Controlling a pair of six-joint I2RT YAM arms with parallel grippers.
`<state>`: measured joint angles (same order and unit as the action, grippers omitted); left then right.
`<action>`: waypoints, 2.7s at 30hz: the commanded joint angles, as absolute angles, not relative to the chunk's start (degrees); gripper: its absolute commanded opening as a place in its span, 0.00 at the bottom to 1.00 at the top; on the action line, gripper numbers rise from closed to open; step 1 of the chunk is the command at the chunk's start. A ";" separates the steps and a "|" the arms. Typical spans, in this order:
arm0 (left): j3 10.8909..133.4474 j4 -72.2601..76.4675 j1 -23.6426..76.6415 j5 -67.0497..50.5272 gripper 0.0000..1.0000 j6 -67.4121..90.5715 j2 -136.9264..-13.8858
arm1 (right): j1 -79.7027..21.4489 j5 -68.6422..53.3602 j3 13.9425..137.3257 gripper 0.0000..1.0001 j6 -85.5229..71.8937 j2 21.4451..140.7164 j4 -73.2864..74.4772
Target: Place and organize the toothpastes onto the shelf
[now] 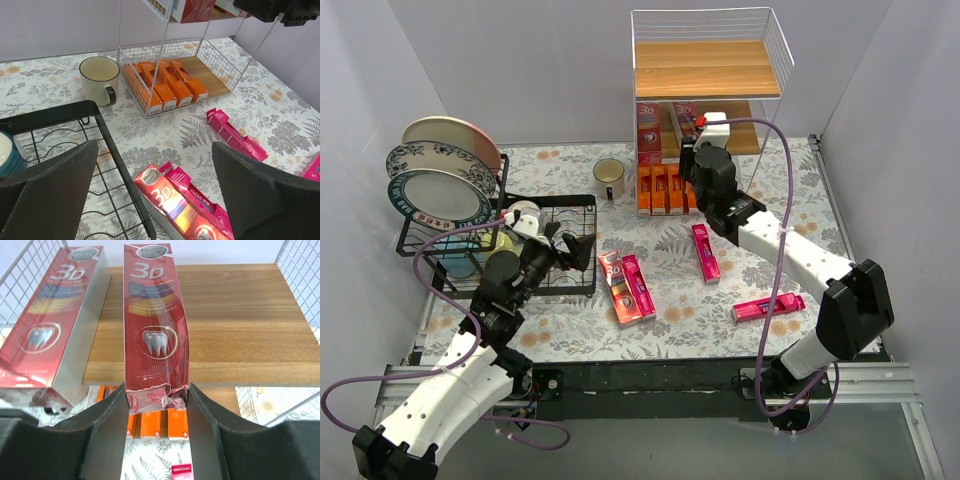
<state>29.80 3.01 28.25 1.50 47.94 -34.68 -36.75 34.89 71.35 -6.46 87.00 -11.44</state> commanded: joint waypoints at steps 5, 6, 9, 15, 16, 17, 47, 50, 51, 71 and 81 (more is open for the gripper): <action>31.46 2.46 28.30 1.93 0.98 47.29 -34.19 | -38.06 43.24 76.20 0.49 -6.06 90.96 -19.86; 31.55 2.46 28.30 1.93 0.98 47.29 -34.10 | -38.32 43.24 76.81 0.52 -6.24 91.31 -19.78; 31.47 2.37 28.30 2.11 0.98 47.20 -33.84 | -38.32 43.16 77.87 0.60 -7.12 92.46 -18.81; 31.55 2.37 28.39 2.20 0.98 47.20 -33.49 | -38.85 42.63 79.19 0.74 -7.38 92.90 -17.67; 31.55 2.37 28.39 2.11 0.98 47.20 -33.57 | -38.85 42.37 79.28 0.77 -7.38 92.81 -17.67; 31.55 2.37 28.30 2.11 0.98 47.20 -33.49 | -39.02 42.28 79.19 0.78 -7.38 92.38 -17.49; 31.64 2.55 28.30 3.95 0.98 47.72 -34.54 | -47.10 -2.80 45.81 0.98 -3.43 70.93 2.20; 31.64 2.55 28.30 3.87 0.98 47.64 -34.98 | -50.61 -4.75 44.48 0.99 -1.59 73.03 3.33; 31.64 2.55 28.30 3.87 0.98 47.72 -35.07 | -51.41 -5.09 44.39 0.99 -1.23 73.73 4.12; 31.64 2.64 28.30 3.69 0.98 47.46 -35.42 | -60.29 -0.27 43.42 0.99 5.63 85.60 5.02; 31.55 2.46 28.30 4.22 0.98 47.29 -35.07 | -57.40 20.47 45.17 0.98 -0.69 88.59 1.76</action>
